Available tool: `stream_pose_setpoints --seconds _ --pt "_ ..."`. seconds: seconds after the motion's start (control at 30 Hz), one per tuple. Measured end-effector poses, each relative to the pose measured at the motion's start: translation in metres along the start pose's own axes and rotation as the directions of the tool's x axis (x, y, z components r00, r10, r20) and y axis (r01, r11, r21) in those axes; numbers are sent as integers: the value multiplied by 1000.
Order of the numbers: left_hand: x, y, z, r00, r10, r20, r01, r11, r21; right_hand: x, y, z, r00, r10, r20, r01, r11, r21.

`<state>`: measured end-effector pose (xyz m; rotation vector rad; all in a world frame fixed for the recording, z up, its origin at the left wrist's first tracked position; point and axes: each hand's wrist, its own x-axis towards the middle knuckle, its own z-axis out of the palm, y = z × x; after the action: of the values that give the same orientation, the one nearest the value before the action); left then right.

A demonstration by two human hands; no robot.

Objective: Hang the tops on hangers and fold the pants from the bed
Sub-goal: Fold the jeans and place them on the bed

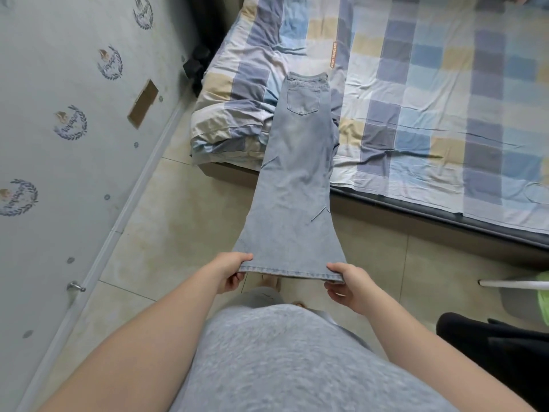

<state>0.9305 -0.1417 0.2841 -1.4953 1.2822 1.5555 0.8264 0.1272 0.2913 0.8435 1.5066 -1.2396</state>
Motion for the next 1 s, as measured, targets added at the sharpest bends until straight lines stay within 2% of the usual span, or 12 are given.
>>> stream_pose_setpoints --seconds 0.2,0.47,0.77,1.0 --pt "4 84 13 994 99 48 -86 972 -220 4 -87 5 997 -74 -18 76 993 85" --pt "20 259 21 976 196 94 -133 880 -457 42 -248 31 991 -126 -40 132 968 213" --pt "89 487 11 989 77 123 -15 898 -440 121 -459 78 992 -50 -116 87 936 341" --pt "172 633 13 987 74 139 -11 912 -409 208 -596 103 982 -43 -186 103 938 331"
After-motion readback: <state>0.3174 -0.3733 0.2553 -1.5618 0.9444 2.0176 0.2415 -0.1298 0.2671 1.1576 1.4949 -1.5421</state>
